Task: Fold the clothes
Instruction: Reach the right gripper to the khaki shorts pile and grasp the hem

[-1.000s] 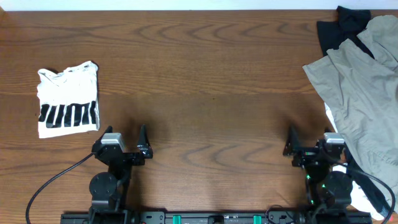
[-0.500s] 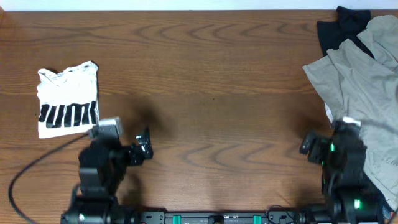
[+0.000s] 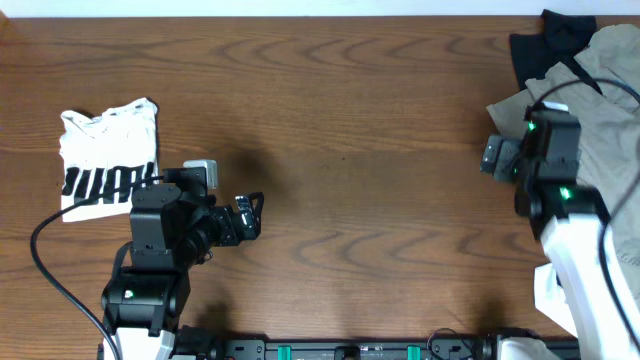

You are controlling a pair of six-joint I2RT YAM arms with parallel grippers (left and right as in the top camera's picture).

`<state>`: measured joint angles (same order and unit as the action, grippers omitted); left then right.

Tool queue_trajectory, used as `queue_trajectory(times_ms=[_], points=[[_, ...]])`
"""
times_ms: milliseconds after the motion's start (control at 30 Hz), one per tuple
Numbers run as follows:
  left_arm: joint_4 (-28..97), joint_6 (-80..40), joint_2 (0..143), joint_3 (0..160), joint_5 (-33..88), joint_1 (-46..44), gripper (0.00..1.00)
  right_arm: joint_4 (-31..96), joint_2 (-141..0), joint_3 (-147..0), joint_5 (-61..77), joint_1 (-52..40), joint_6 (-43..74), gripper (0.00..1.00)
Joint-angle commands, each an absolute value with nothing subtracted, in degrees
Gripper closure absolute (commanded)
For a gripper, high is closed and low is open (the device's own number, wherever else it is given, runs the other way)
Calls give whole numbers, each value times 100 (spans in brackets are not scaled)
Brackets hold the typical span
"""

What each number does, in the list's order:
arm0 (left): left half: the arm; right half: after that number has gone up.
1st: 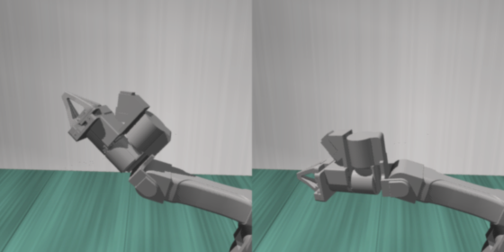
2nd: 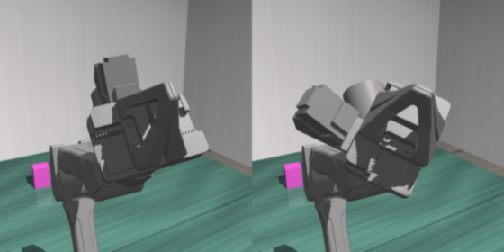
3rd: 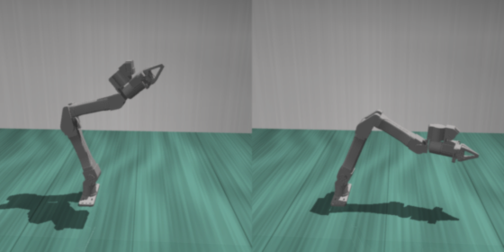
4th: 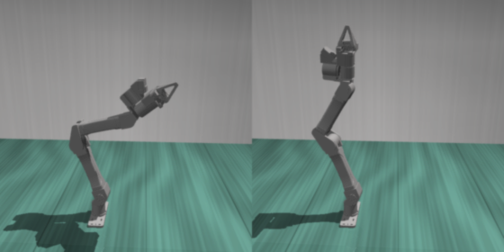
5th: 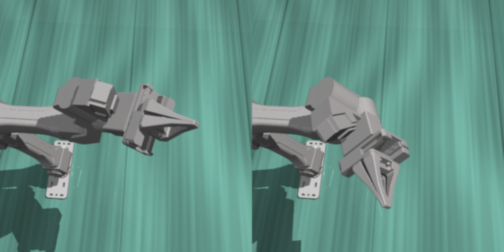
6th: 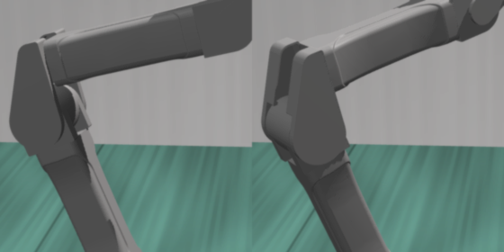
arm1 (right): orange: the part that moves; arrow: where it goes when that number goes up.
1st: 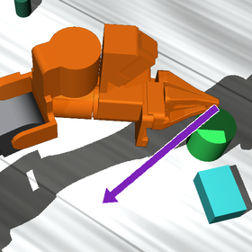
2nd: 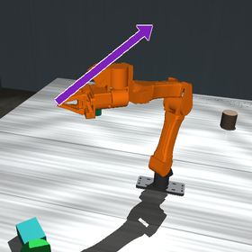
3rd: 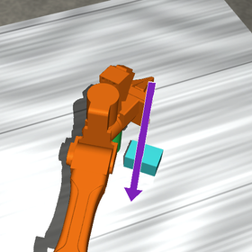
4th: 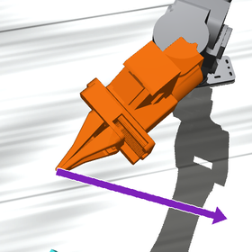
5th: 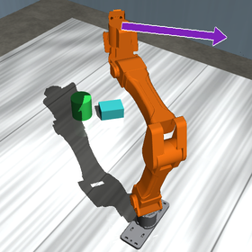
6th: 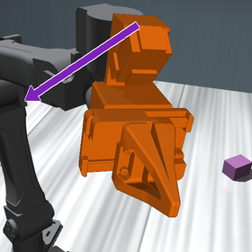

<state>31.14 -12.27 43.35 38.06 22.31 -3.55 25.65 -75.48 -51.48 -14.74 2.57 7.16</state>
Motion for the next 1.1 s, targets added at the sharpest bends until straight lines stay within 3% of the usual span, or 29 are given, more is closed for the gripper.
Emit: queue_trajectory(times_ms=[0,333,567,667,767,833,1067], points=[[3124,-1302,4342,3924,2359,-368,2,2139,-8451,-5181,-1647,526,351,1],[3122,-1302,4342,3924,2359,-368,2,694,-10516,-5618,-1656,572,-36,1],[3120,-1302,4342,3924,2359,-368,2,130,-11216,-5695,-1868,576,-51,11],[3120,-1302,4342,3924,2359,-368,2,-86,-11395,-5695,-1868,604,-47,25],[3122,-1302,4342,3924,2359,-368,2,-246,-11528,-5695,-1868,639,-47,53],[3122,-1302,4342,3924,2359,-368,2,-296,-11544,-5695,-1870,650,-25,65],[3118,-1299,4342,3924,2357,-368,2,-539,-11504,-5706,-1911,644,-27,82]])
